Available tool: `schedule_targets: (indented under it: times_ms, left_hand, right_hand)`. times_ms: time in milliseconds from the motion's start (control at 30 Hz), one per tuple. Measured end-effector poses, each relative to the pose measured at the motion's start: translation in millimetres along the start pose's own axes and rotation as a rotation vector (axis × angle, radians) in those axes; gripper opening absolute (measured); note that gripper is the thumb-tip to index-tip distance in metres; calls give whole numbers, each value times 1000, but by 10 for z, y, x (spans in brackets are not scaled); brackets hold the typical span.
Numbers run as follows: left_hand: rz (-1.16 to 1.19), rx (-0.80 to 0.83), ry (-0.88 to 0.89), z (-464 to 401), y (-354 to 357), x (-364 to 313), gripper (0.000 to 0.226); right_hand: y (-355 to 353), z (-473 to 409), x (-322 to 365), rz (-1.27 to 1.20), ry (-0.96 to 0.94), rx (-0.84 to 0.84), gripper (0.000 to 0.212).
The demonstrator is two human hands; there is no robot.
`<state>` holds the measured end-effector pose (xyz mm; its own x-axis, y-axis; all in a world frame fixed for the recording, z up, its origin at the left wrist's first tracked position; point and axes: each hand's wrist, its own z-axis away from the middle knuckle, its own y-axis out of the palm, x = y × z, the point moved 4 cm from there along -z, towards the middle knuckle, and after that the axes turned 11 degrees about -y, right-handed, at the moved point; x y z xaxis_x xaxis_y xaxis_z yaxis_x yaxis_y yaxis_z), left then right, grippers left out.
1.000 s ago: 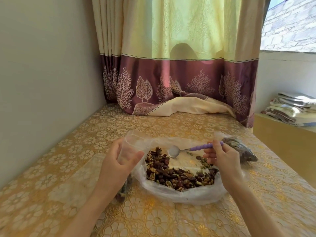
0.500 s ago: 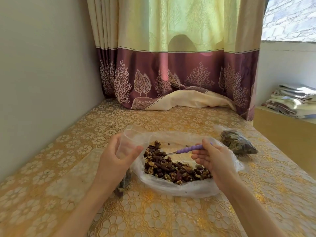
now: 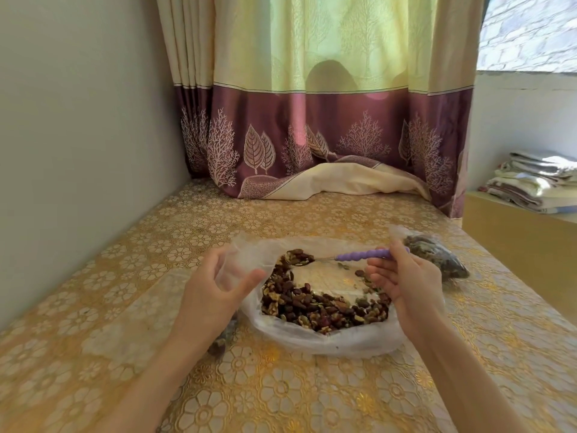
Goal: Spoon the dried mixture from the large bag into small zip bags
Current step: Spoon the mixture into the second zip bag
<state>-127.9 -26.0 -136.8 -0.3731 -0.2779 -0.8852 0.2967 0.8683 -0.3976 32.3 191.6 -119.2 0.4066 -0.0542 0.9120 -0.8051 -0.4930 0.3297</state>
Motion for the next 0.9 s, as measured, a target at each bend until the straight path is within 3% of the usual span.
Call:
schedule_targets:
  times_ms: [333, 633, 767, 900]
  left_hand:
    - [-92, 98, -18, 5, 89, -14, 51]
    - [99, 94, 11, 56, 74, -121, 82]
    - [119, 57, 2, 57, 58, -93, 85]
    - [40, 10, 19, 31, 36, -50, 99]
  right_hand:
    - [205, 166, 230, -88, -153, 163, 35]
    - [447, 362, 202, -201, -180, 496, 28]
    - [416, 329, 208, -192, -215, 490, 27]
    - [293, 220, 218, -237, -206, 335, 29]
